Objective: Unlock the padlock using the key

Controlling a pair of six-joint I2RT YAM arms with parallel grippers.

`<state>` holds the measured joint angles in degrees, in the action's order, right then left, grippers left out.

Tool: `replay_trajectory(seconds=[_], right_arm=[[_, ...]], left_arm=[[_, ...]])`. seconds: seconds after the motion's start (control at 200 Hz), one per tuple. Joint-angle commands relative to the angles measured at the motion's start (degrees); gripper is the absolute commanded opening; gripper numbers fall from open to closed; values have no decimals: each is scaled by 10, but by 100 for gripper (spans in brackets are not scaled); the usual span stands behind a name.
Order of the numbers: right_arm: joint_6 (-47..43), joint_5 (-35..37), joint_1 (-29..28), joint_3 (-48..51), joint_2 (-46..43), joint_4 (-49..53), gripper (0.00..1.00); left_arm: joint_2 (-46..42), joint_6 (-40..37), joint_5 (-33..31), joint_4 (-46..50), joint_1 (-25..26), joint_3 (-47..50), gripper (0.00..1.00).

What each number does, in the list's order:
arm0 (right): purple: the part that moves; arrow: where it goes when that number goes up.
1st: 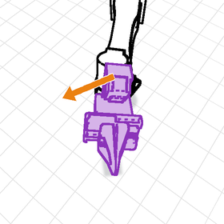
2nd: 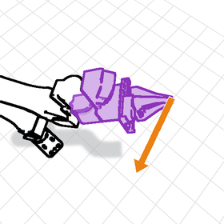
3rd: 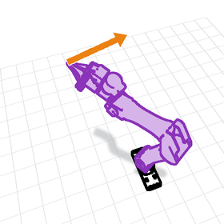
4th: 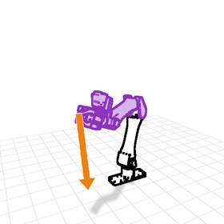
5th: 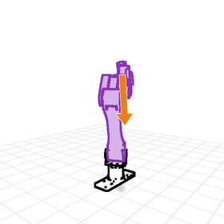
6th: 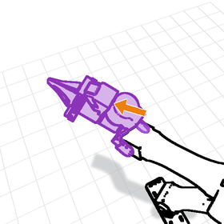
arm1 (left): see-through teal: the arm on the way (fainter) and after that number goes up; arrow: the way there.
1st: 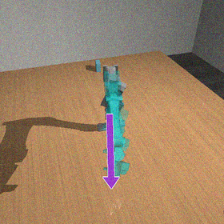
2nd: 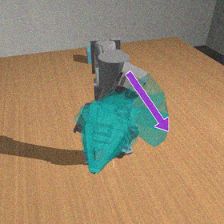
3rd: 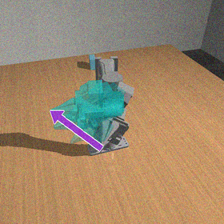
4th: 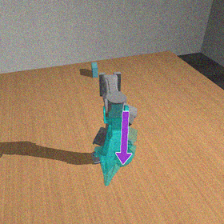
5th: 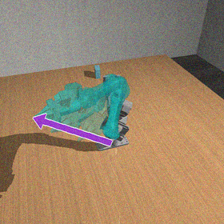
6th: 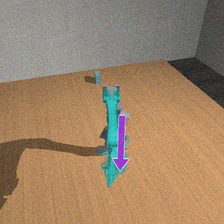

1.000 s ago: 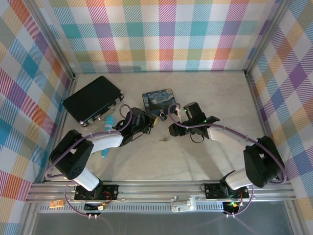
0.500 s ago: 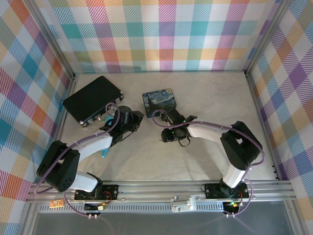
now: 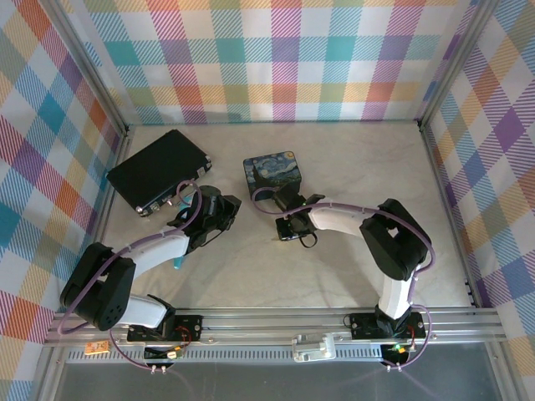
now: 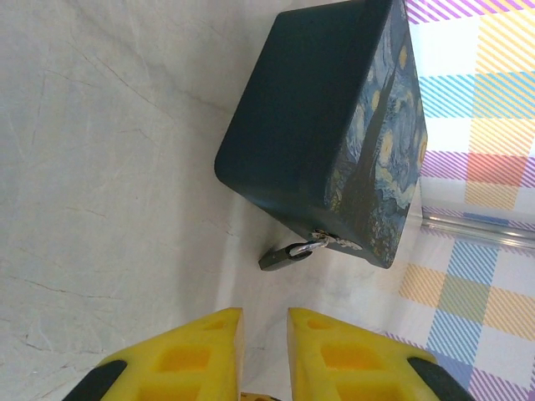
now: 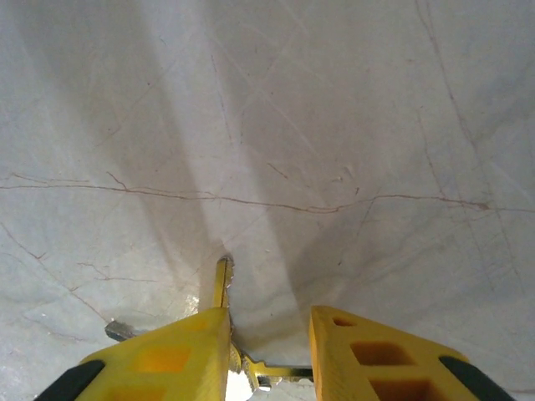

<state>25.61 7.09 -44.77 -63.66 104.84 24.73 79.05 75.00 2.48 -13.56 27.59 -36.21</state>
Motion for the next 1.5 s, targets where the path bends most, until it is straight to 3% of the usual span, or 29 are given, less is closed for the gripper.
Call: replay_trajectory(seconds=[0.0,0.32,0.48,0.785,0.84,0.93,1.08,1.315,1.495], right_arm=[[20,12,-17,8,12,49,33],[17,59,-35,-23,-29,97,37],[0,27,-37,-17,-61,84,35],[-9,9,-51,-16,-19,68,33],[-10,7,-51,-16,-13,64,33],[-9,4,-53,-16,-6,60,33],[-4,14,-53,-13,7,65,25],[-11,17,-49,8,1,42,1],[-4,-24,-10,56,-42,-14,0]], left_arm=[[-14,1,3,11,-4,6,21],[-15,5,3,17,-5,8,21],[-21,4,-1,26,-10,7,22],[-32,-7,-5,49,-18,11,23],[-35,-4,-7,52,-18,12,41],[-37,-4,-10,62,-18,11,55],[-42,-7,-10,68,-18,12,58],[-42,-7,-2,64,-18,11,58],[-39,-5,0,55,-6,13,58]])
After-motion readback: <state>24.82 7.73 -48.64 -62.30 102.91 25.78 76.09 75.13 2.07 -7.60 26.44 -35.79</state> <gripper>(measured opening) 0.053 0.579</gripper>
